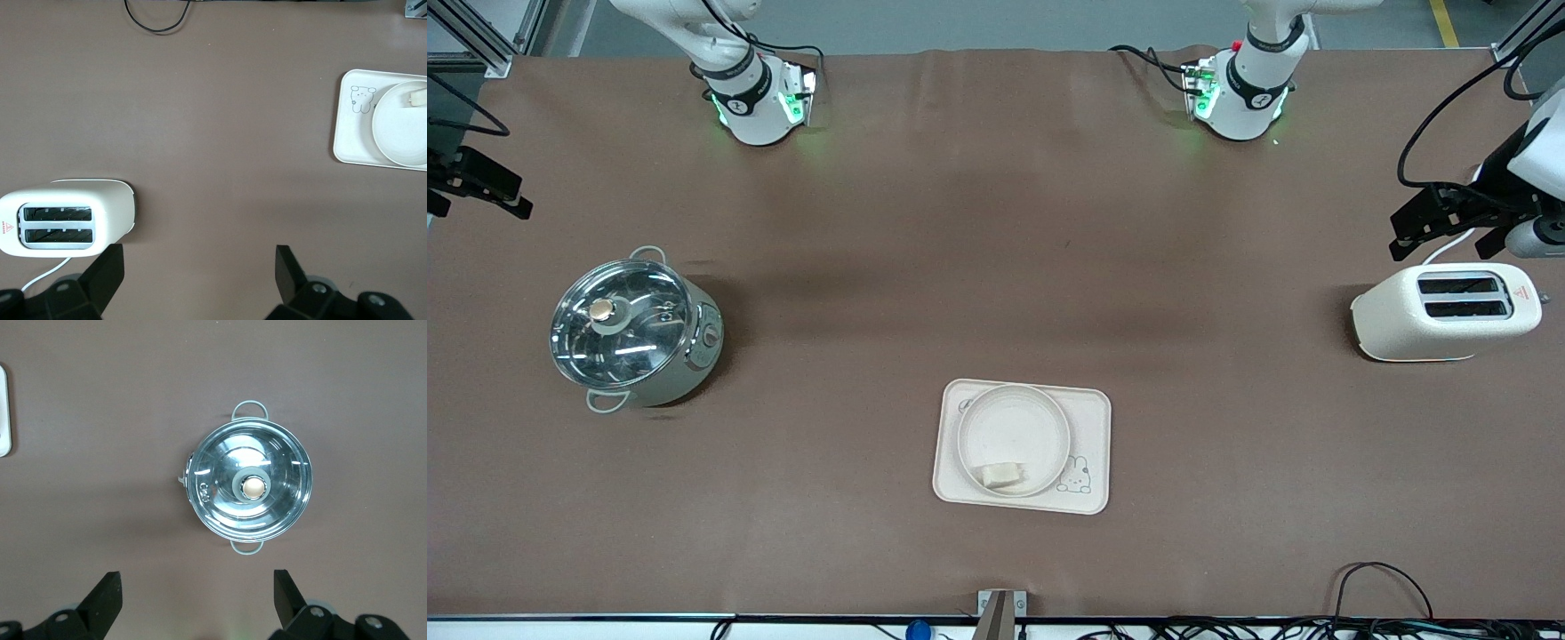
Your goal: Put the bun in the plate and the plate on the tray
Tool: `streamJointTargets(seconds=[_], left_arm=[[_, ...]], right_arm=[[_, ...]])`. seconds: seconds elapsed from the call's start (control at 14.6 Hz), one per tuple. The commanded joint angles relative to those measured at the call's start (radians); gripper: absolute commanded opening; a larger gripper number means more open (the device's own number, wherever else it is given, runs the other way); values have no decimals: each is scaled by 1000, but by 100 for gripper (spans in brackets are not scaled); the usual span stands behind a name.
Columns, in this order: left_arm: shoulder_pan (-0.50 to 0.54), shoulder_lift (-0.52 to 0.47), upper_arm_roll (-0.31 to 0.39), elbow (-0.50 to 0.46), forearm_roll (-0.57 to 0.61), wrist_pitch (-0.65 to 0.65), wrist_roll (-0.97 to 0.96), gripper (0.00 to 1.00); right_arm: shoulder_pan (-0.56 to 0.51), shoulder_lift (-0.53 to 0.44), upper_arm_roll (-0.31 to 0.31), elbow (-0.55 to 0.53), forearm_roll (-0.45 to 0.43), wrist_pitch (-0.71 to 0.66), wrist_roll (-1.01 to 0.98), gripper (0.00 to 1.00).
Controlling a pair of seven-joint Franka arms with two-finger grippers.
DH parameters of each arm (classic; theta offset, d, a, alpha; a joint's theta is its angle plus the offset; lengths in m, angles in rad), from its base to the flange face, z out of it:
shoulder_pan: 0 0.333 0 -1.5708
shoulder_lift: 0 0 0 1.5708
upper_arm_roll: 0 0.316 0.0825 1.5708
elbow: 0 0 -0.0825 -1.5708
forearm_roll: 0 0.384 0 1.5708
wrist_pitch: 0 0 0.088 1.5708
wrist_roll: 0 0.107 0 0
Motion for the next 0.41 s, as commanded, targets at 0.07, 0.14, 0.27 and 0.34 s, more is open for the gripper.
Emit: streamJointTargets(seconds=[0.07, 0.14, 0.27, 0.34], left_arm=[[2, 13, 4, 18, -6, -4, 16, 100], [2, 12, 4, 18, -5, -4, 16, 100], [3, 12, 5, 18, -12, -10, 15, 100], [17, 12, 13, 18, -14, -10, 15, 100]], right_arm=[[-15, -20, 19, -27, -10, 5, -15, 100], [-17, -20, 18, -27, -9, 3, -21, 100], [-26, -20, 13, -25, -1, -3, -36, 100], [-38, -18, 7, -27, 0, -6, -39, 100]])
